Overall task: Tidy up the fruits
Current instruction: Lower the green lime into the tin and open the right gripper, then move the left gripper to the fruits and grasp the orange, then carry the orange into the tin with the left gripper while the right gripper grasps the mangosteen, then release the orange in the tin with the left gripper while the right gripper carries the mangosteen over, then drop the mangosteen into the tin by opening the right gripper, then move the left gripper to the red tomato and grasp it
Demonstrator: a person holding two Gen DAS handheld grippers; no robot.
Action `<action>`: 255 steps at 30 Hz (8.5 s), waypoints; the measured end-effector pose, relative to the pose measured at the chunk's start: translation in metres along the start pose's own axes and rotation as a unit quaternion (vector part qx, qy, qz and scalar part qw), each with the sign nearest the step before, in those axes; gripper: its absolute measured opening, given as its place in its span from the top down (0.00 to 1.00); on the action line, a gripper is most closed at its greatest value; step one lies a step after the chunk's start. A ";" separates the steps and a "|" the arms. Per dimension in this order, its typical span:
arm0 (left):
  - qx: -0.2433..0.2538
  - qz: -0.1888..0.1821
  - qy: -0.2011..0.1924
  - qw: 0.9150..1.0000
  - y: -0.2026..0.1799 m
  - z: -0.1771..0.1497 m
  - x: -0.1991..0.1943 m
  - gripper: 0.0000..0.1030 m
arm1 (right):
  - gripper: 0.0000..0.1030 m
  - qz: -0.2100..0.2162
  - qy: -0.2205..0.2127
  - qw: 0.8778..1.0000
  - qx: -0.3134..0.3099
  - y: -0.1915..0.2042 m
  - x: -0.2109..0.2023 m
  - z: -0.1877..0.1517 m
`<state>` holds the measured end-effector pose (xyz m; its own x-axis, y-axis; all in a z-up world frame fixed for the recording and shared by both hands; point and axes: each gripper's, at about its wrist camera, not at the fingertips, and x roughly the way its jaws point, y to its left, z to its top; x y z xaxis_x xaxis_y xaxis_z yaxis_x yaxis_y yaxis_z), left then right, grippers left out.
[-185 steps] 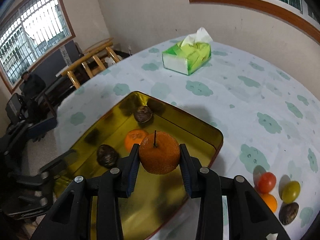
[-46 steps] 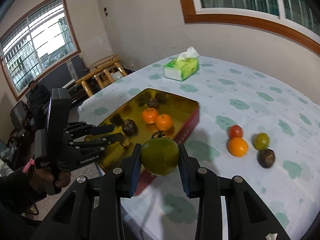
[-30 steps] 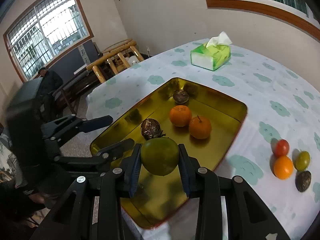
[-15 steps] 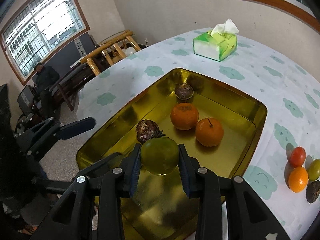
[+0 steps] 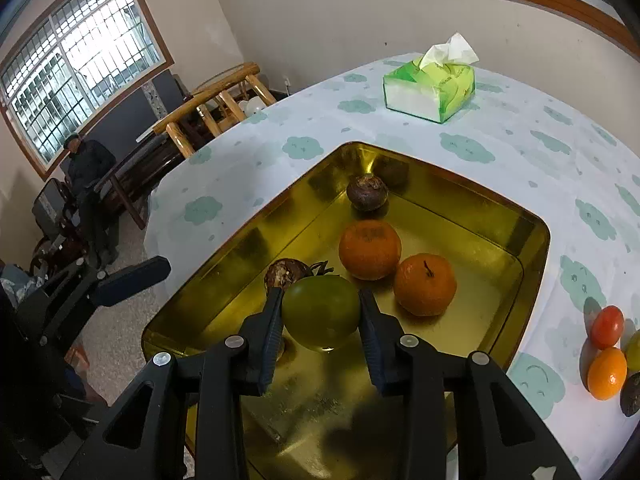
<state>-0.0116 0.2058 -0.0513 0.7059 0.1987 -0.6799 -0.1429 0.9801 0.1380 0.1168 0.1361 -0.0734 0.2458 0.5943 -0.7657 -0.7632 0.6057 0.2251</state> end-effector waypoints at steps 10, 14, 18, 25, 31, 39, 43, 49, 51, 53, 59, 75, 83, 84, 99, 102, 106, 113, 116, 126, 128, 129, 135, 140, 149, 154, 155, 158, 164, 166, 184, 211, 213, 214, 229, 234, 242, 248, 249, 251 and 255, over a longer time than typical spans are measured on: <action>0.006 0.002 0.002 1.000 -0.003 -0.001 0.000 0.33 | 0.59 0.008 -0.033 0.999 0.014 -0.005 -0.013 0.004; 0.015 0.001 0.001 1.000 -0.006 0.001 -0.002 0.33 | 0.59 0.004 -0.053 0.999 0.012 -0.008 -0.032 -0.003; 0.028 -0.014 -0.009 0.999 -0.014 0.004 -0.009 0.33 | 0.59 -0.029 -0.085 0.996 0.010 -0.023 -0.069 -0.033; 0.090 -0.067 -0.021 0.993 -0.055 0.024 -0.021 0.33 | 0.59 -0.180 -0.095 0.975 0.088 -0.116 -0.141 -0.120; 0.124 -0.166 0.013 0.978 -0.109 0.062 -0.017 0.33 | 0.58 -0.286 -0.060 0.942 0.163 -0.201 -0.170 -0.183; 0.072 -0.198 0.082 0.974 -0.195 0.107 0.043 0.33 | 0.52 -0.220 -0.104 0.944 0.222 -0.221 -0.186 -0.203; 0.034 -0.172 0.113 0.978 -0.212 0.110 0.081 0.33 | 0.52 -0.194 -0.118 0.948 0.221 -0.220 -0.191 -0.212; -0.029 -0.158 0.139 0.977 -0.213 0.110 0.114 0.33 | 0.52 -0.153 -0.134 0.953 0.225 -0.222 -0.193 -0.213; -0.034 -0.154 0.139 0.978 -0.215 0.109 0.117 0.33 | 0.52 -0.144 -0.137 0.953 0.227 -0.224 -0.193 -0.213; -0.024 -0.156 0.142 0.977 -0.222 0.106 0.122 0.39 | 0.52 -0.134 -0.141 0.953 0.234 -0.226 -0.194 -0.214; -0.017 -0.172 0.132 0.976 -0.228 0.096 0.107 0.58 | 0.50 -0.113 -0.149 0.946 0.265 -0.238 -0.197 -0.218; -0.024 -0.175 0.071 0.982 -0.161 0.073 -0.009 0.58 | 0.46 -0.107 -0.130 0.966 0.196 -0.215 -0.180 -0.172; -0.052 -0.138 0.054 0.988 -0.108 0.068 -0.028 0.58 | 0.43 -0.123 -0.091 0.980 0.125 -0.216 -0.134 -0.121; -0.055 -0.134 0.053 0.988 -0.103 0.067 -0.029 0.58 | 0.43 -0.124 -0.085 0.981 0.120 -0.218 -0.129 -0.117; -0.059 -0.074 0.056 0.994 -0.046 0.024 -0.024 0.58 | 0.67 -0.157 -0.080 0.977 0.121 -0.186 -0.144 -0.157; -0.055 -0.077 0.059 0.994 -0.047 0.019 -0.020 0.58 | 0.67 -0.166 -0.094 0.971 0.144 -0.187 -0.159 -0.172; -0.057 -0.085 0.062 0.993 -0.049 0.019 -0.012 0.58 | 0.67 -0.166 -0.095 0.967 0.169 -0.195 -0.164 -0.180; -0.053 -0.081 0.067 0.993 -0.053 0.025 0.009 0.58 | 0.67 -0.170 -0.089 0.964 0.181 -0.200 -0.161 -0.181; -0.041 -0.070 0.063 0.995 -0.058 0.028 0.015 0.58 | 0.67 -0.173 -0.087 0.964 0.183 -0.200 -0.160 -0.181; -0.028 -0.053 0.054 0.997 -0.063 0.033 0.027 0.57 | 0.66 -0.181 -0.089 0.962 0.185 -0.197 -0.158 -0.185; -0.024 -0.049 0.053 0.997 -0.064 0.034 0.028 0.57 | 0.66 -0.184 -0.089 0.962 0.184 -0.196 -0.157 -0.184; -0.022 -0.046 0.052 0.997 -0.064 0.034 0.029 0.57 | 0.66 -0.185 -0.088 0.961 0.183 -0.196 -0.157 -0.184; -0.022 -0.038 0.052 0.998 -0.063 0.034 0.031 0.54 | 0.66 -0.188 -0.090 0.961 0.184 -0.195 -0.158 -0.185; -0.018 -0.026 0.031 0.999 -0.061 0.036 0.025 0.44 | 0.66 -0.187 -0.091 0.960 0.186 -0.195 -0.158 -0.185; -0.013 -0.016 0.023 1.000 -0.058 0.034 0.015 0.43 | 0.67 -0.176 -0.099 0.957 0.206 -0.200 -0.163 -0.186; -0.007 -0.009 0.019 1.000 -0.059 0.032 0.012 0.43 | 0.67 -0.170 -0.108 0.956 0.213 -0.197 -0.171 -0.184; -0.006 -0.007 0.017 1.000 -0.059 0.032 0.011 0.43 | 0.67 -0.167 -0.111 0.956 0.212 -0.195 -0.174 -0.182; -0.004 -0.004 0.013 1.000 -0.059 0.031 0.008 0.43 | 0.67 -0.160 -0.118 0.958 0.206 -0.186 -0.179 -0.175; -0.003 0.002 0.002 1.000 -0.054 0.031 0.000 0.43 | 0.67 -0.136 -0.132 0.965 0.179 -0.157 -0.187 -0.152; -0.004 0.005 -0.002 1.000 -0.052 0.031 -0.002 0.42 | 0.67 -0.122 -0.138 0.969 0.165 -0.143 -0.189 -0.142; -0.023 0.043 -0.015 0.999 -0.016 0.018 -0.006 0.33 | 0.67 0.022 -0.087 0.995 0.037 -0.019 -0.118 -0.071; -0.071 0.047 0.014 0.996 0.030 -0.003 0.012 0.33 | 0.64 -0.001 -0.016 1.000 -0.002 0.006 -0.029 -0.049; -0.069 0.048 0.014 0.996 0.029 -0.003 0.011 0.33 | 0.63 -0.005 -0.017 1.000 -0.006 0.005 -0.029 -0.048; -0.068 0.049 0.013 0.996 0.029 -0.003 0.011 0.33 | 0.60 -0.010 -0.022 1.000 -0.004 0.004 -0.031 -0.048; -0.006 -0.024 -0.026 0.999 -0.007 0.031 -0.017 0.33 | 0.53 -0.198 -0.083 0.967 0.138 -0.143 -0.135 -0.130; 0.073 -0.092 -0.035 0.993 -0.059 0.067 -0.018 0.33 | 0.53 -0.288 -0.060 0.943 0.156 -0.196 -0.162 -0.166; 0.195 -0.190 0.019 0.962 -0.157 0.118 0.032 0.33 | 0.46 -0.249 -0.082 0.939 0.223 -0.239 -0.178 -0.186; 0.223 -0.207 0.118 0.945 -0.197 0.131 0.098 0.34 | 0.40 -0.218 -0.096 0.943 0.232 -0.239 -0.179 -0.190; 0.222 -0.204 0.125 0.945 -0.201 0.133 0.105 0.34 | 0.40 -0.209 -0.102 0.943 0.237 -0.241 -0.181 -0.192; 0.224 -0.204 0.138 0.943 -0.205 0.134 0.116 0.34 | 0.40 -0.198 -0.108 0.943 0.243 -0.243 -0.183 -0.193; 0.245 -0.204 0.173 0.932 -0.218 0.127 0.133 0.53 | 0.37 -0.183 -0.114 0.944 0.248 -0.244 -0.185 -0.194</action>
<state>0.2019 0.0187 -0.0804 0.3550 -0.1187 -0.9273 0.4820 0.8731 0.0728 0.1416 -0.2245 -0.1042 0.6052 0.3611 -0.7094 -0.2417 0.9325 0.2685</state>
